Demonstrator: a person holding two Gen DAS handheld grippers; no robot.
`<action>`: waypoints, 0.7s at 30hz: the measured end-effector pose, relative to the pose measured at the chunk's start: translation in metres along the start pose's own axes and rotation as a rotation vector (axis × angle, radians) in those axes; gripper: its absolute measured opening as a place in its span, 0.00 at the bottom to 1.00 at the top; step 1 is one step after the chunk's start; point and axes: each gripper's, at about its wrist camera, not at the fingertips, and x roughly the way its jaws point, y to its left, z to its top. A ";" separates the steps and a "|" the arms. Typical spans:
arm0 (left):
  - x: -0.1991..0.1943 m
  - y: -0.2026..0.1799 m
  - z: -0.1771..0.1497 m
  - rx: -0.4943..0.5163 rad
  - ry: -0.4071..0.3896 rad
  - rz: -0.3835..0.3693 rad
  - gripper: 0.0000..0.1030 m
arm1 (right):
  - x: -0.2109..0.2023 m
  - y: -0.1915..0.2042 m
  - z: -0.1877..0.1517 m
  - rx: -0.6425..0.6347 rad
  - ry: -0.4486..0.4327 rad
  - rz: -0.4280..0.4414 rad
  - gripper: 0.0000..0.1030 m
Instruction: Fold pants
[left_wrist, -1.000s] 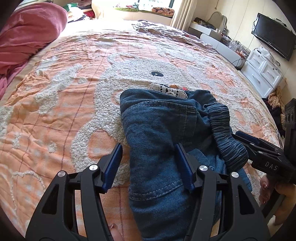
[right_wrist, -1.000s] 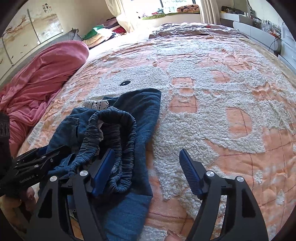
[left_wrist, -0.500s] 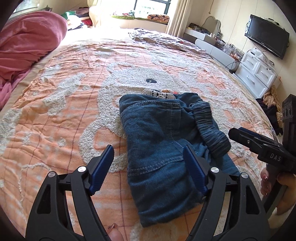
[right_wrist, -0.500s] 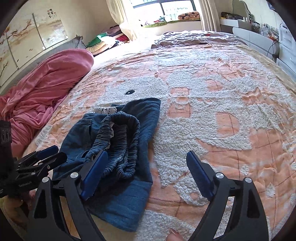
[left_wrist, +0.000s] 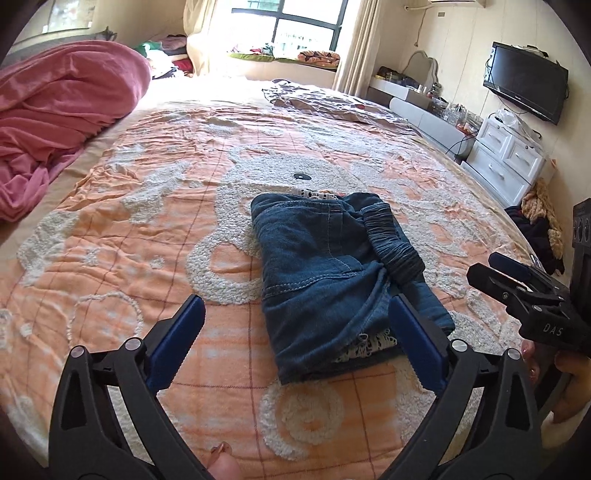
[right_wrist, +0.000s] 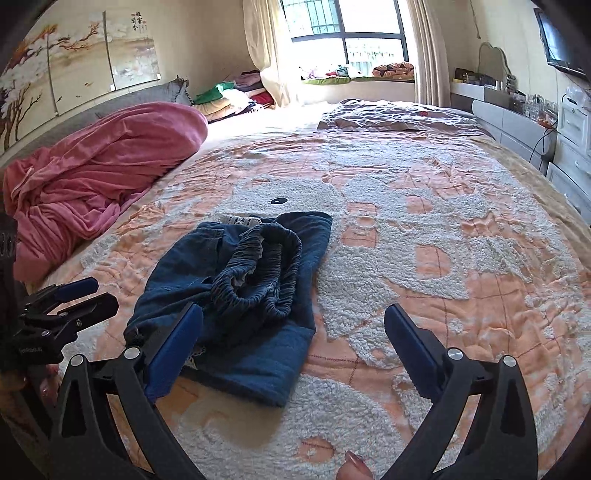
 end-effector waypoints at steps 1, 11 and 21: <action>-0.003 0.000 -0.003 -0.001 -0.002 0.006 0.90 | -0.003 0.001 -0.002 0.000 -0.006 0.000 0.95; -0.024 -0.002 -0.034 0.001 0.018 0.007 0.91 | -0.023 0.008 -0.028 -0.003 -0.001 -0.034 0.95; -0.035 -0.012 -0.059 0.011 0.036 0.007 0.91 | -0.040 0.012 -0.053 -0.002 0.025 -0.027 0.95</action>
